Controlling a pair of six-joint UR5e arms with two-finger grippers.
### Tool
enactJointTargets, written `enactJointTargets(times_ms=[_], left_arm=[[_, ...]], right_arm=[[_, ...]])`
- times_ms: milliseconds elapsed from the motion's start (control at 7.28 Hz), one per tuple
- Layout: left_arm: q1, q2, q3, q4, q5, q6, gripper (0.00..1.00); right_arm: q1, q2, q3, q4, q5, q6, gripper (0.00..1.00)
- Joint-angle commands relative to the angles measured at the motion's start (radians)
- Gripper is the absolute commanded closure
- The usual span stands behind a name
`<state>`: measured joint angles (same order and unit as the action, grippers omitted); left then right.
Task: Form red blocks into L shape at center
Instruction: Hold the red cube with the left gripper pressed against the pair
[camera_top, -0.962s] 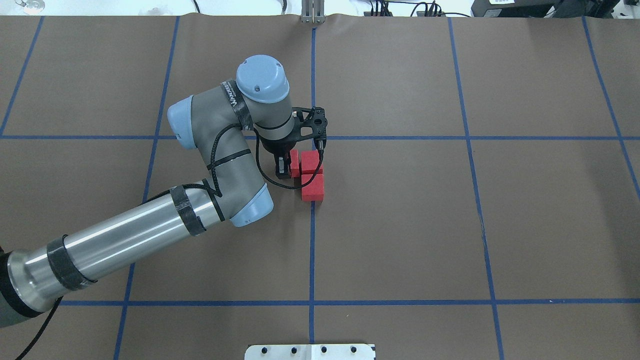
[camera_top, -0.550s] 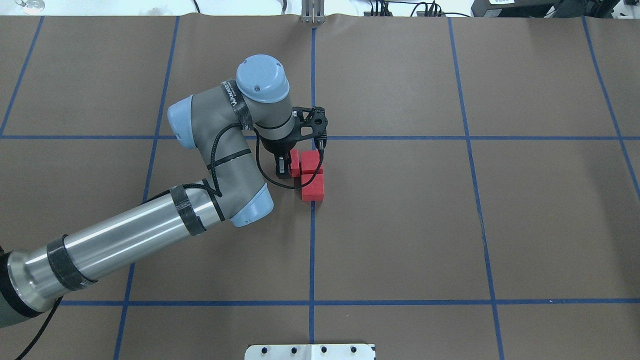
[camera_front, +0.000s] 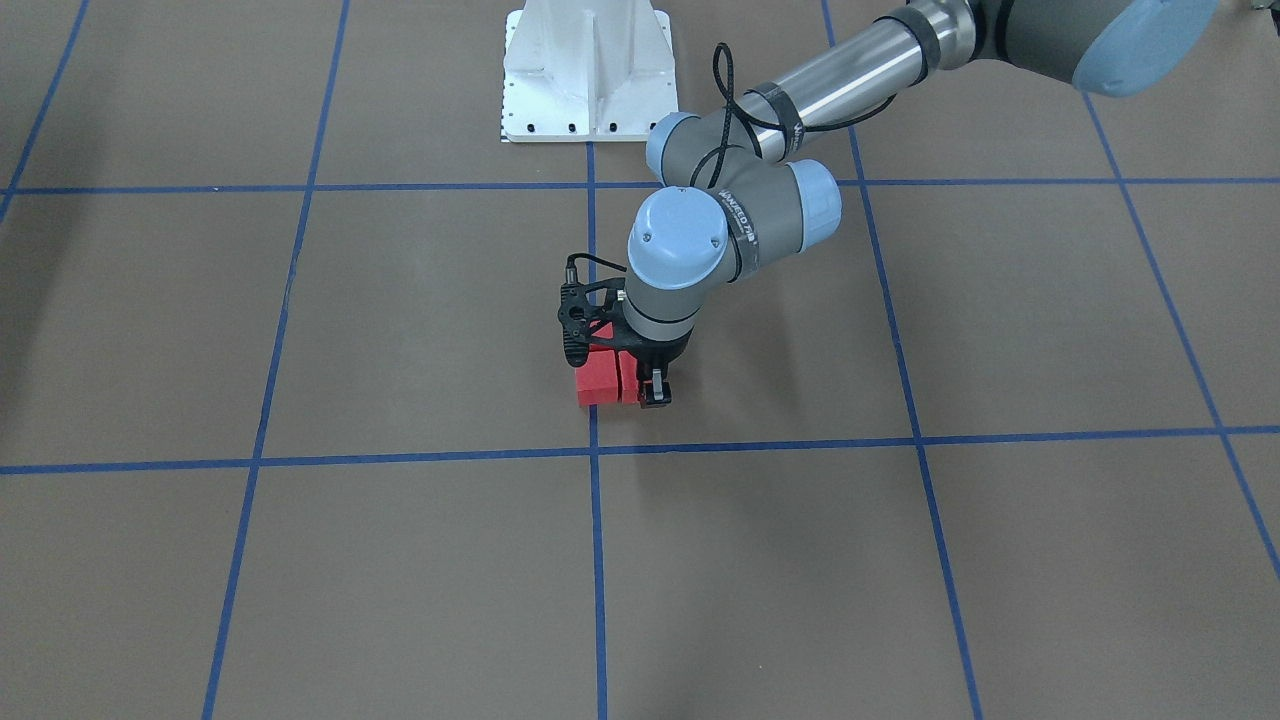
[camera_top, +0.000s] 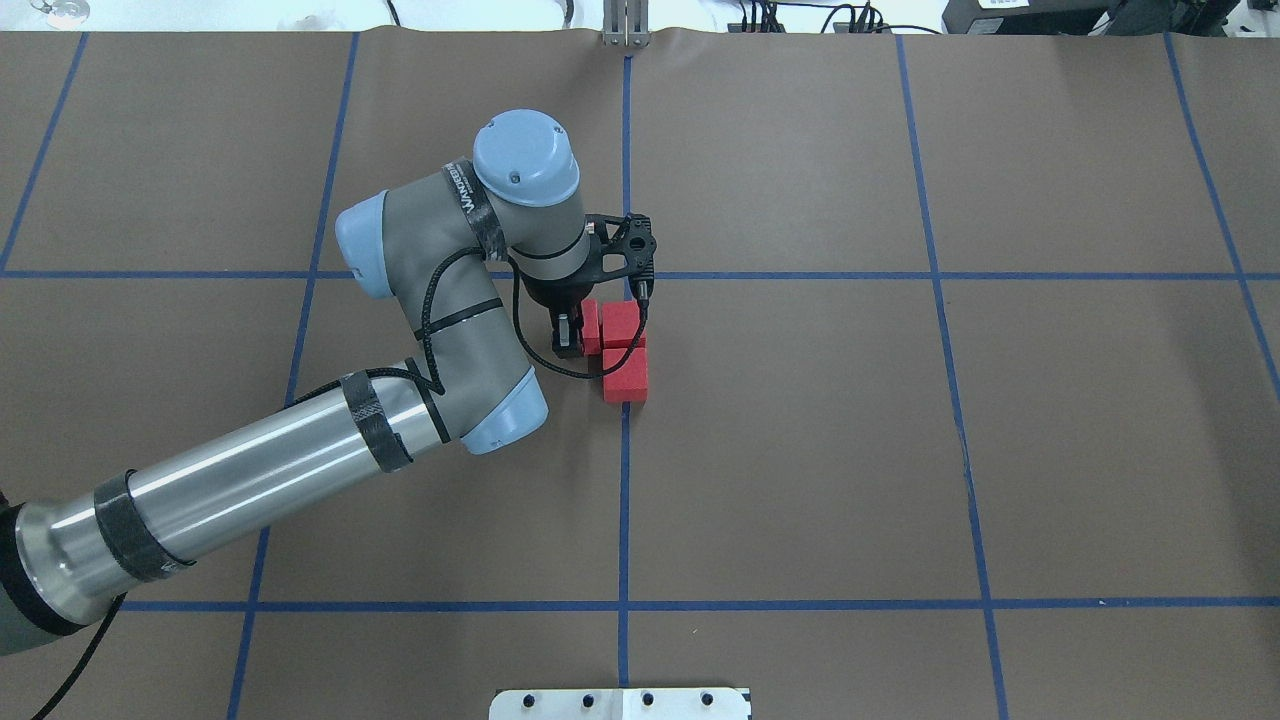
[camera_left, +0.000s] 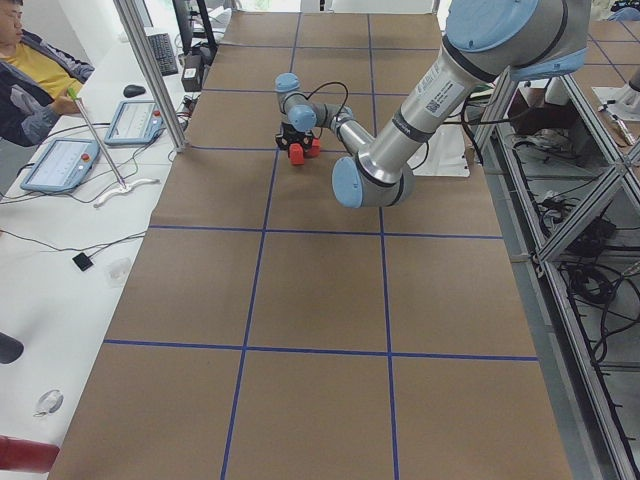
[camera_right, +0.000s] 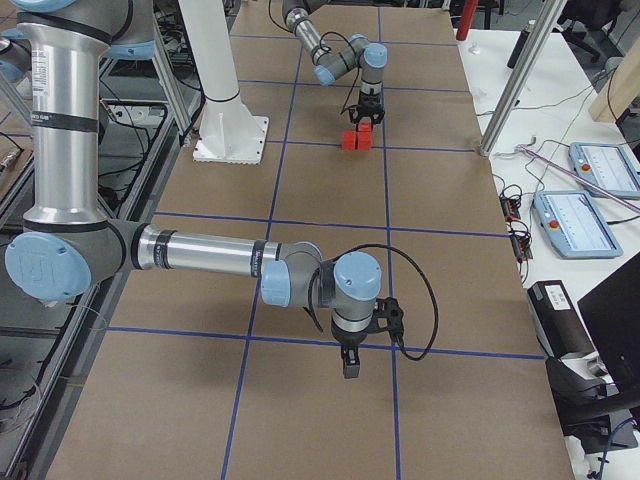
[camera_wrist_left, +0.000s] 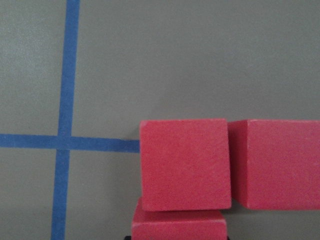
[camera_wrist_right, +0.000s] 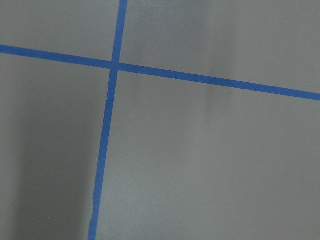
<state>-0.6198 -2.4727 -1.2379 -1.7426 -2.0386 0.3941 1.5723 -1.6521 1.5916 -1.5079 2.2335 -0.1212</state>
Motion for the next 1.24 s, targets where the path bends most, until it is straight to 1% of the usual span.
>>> enactJointTargets(times_ms=[0, 137, 687, 962, 1100], left_arm=[[0.0, 0.001, 0.0, 0.0, 0.0, 0.002, 0.64], [0.0, 0.002, 0.0, 0.0, 0.0, 0.002, 0.61], [0.0, 0.0, 0.0, -0.002, -0.012, 0.002, 0.55], [0.0, 0.001, 0.0, -0.002, -0.012, 0.002, 0.46], [0.0, 0.002, 0.0, -0.002, -0.012, 0.002, 0.44]], right_arm=[[0.0, 0.0, 0.001, 0.0, 0.0, 0.0, 0.0], [0.002, 0.0, 0.001, 0.0, 0.0, 0.0, 0.0], [0.0, 0.002, 0.001, 0.0, 0.0, 0.0, 0.0], [0.0, 0.002, 0.001, 0.0, 0.0, 0.0, 0.0], [0.0, 0.002, 0.001, 0.0, 0.0, 0.0, 0.0]])
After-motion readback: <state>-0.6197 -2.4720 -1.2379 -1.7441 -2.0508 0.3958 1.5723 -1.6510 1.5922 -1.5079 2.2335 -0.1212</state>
